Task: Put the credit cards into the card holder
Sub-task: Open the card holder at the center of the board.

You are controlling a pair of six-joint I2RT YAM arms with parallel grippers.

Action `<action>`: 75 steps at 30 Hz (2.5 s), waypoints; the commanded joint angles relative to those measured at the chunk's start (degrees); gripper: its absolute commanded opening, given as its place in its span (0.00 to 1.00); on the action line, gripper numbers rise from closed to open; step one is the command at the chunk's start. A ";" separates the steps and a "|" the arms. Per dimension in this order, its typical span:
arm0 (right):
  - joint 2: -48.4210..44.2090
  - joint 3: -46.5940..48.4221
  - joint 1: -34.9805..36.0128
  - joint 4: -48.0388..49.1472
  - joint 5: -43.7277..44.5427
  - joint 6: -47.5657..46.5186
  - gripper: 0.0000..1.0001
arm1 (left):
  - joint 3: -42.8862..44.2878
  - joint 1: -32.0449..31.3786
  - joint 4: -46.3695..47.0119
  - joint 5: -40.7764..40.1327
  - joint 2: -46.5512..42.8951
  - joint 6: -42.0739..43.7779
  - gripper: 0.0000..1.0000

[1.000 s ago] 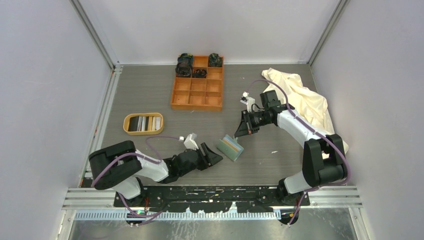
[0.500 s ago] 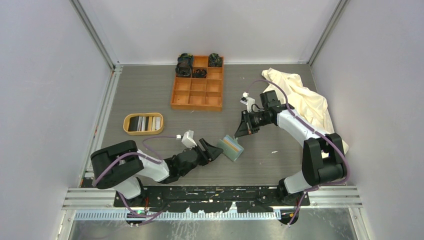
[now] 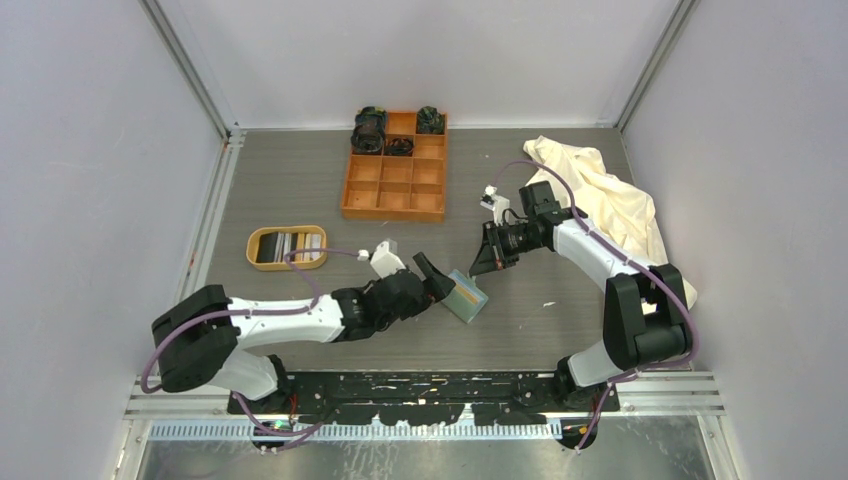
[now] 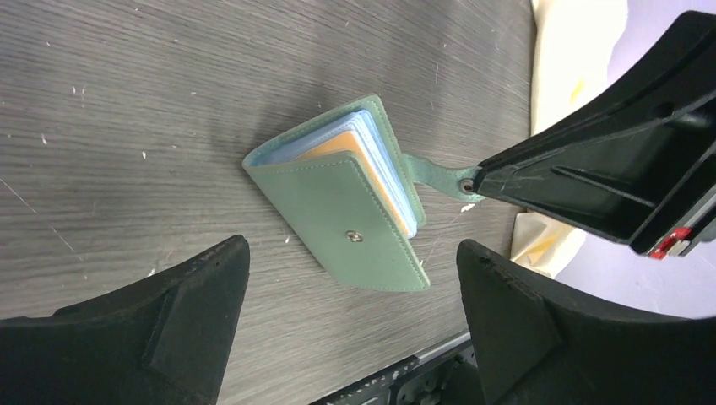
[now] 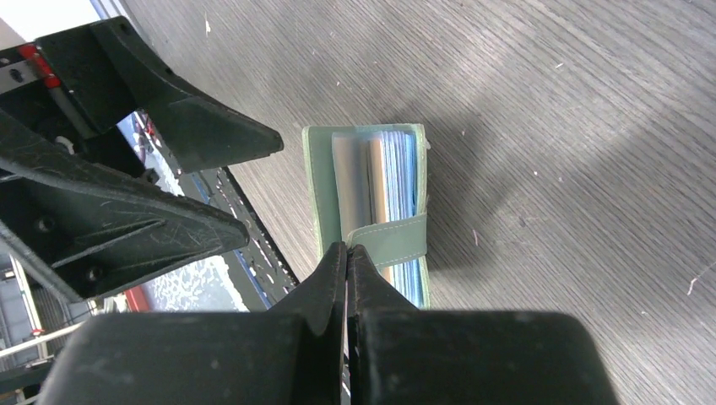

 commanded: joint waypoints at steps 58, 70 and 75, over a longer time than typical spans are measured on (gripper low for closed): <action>-1.60 1.96 -1.87 -0.96 2.82 -1.49 0.01 | 4.65 3.02 -11.28 3.49 3.91 7.91 0.11; 1.52 1.89 -2.67 -0.80 9.40 -1.07 0.02 | -4.78 11.58 10.88 14.70 5.26 26.36 0.00; 4.89 3.50 -3.34 -3.34 14.07 -3.28 0.04 | -4.46 14.04 14.55 19.14 9.55 26.79 0.00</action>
